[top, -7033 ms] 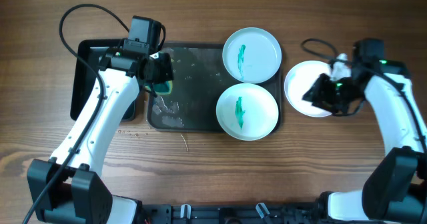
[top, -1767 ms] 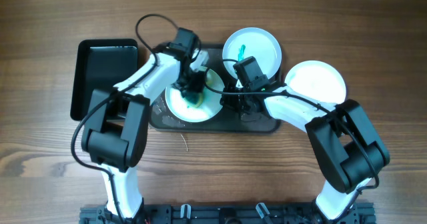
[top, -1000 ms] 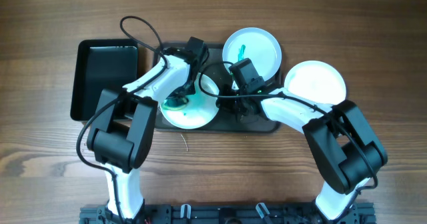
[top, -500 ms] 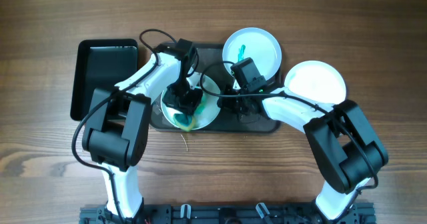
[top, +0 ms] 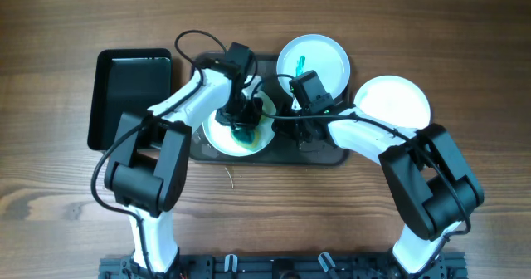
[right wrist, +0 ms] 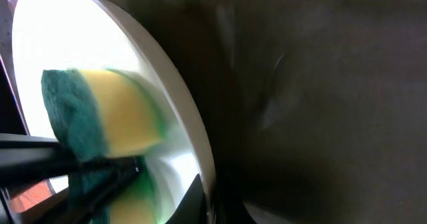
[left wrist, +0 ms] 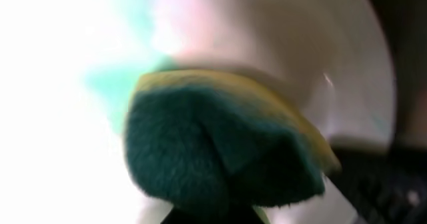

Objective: Clean dirty plates on tray and stack at the side
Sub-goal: 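Scrub the green streak on the lower-right plate with the sponge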

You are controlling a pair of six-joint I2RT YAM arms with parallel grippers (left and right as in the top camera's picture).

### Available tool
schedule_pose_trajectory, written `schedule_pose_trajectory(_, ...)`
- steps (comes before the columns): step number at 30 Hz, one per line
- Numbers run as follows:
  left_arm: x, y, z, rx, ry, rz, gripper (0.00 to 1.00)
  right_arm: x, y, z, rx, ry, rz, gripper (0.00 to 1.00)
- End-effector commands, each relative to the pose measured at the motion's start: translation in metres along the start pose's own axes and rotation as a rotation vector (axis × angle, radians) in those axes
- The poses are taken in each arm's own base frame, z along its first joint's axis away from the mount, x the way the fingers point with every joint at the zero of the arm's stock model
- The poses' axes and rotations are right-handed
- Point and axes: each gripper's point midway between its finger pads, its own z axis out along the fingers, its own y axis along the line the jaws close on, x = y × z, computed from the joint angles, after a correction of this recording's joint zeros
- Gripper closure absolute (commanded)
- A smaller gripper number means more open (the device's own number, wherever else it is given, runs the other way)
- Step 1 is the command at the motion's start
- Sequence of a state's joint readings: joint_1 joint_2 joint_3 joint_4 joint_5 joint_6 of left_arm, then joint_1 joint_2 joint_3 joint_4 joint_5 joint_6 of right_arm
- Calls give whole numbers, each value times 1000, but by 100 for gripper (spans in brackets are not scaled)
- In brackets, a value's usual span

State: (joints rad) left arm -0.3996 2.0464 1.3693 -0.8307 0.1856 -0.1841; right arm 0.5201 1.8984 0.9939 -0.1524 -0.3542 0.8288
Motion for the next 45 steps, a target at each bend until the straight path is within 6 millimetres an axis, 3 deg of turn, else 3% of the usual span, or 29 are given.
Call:
schedule_pose_trajectory(1, 15, 88, 21, -443, -20, -325, 96, -2, -8, 4, 23, -6, 20, 96)
schedule_pose_trajectory(7, 47, 123, -5, -699, -48, -629, 96, -3, -8, 4, 23, -6, 21, 96)
schedule_pose_trajectory(9, 55, 125, -8, -725, -51, -706, 96, -3, -8, 4, 23, -6, 21, 96)
schedule_pose_trajectory(17, 56, 121, -7, -714, -40, -693, 96, -3, -8, 4, 22, -6, 21, 96)
schedule_pose_trajectory(20, 46, 105, 6, -601, 19, -514, 96, -3, -7, 4, 21, -7, 20, 96)
schedule_pose_trajectory(25, 27, 33, 36, -146, 113, -67, 96, -3, -7, 4, 19, -5, 20, 96)
schedule_pose_trajectory(28, 20, 4, 38, 28, 99, 27, 96, -2, -7, 4, 19, -4, 20, 96)
schedule_pose_trajectory(31, 12, -10, 38, 102, 68, 76, 96, -2, -8, 4, 21, -2, 20, 96)
schedule_pose_trajectory(35, 1, -12, 38, 111, 19, 128, 96, -2, -7, 4, 18, 0, 17, 96)
schedule_pose_trajectory(37, -8, -4, 38, 75, -14, 123, 96, -2, -7, 4, 18, 0, 16, 96)
schedule_pose_trajectory(39, -22, 17, 37, -28, -73, 36, 96, -2, -7, 4, 18, 0, 17, 96)
schedule_pose_trajectory(41, -40, 79, 24, -323, -206, -255, 96, -1, -7, 4, 16, 3, 12, 96)
schedule_pose_trajectory(45, -39, 136, -4, -597, -351, -539, 96, -1, -7, 4, 15, 2, 12, 96)
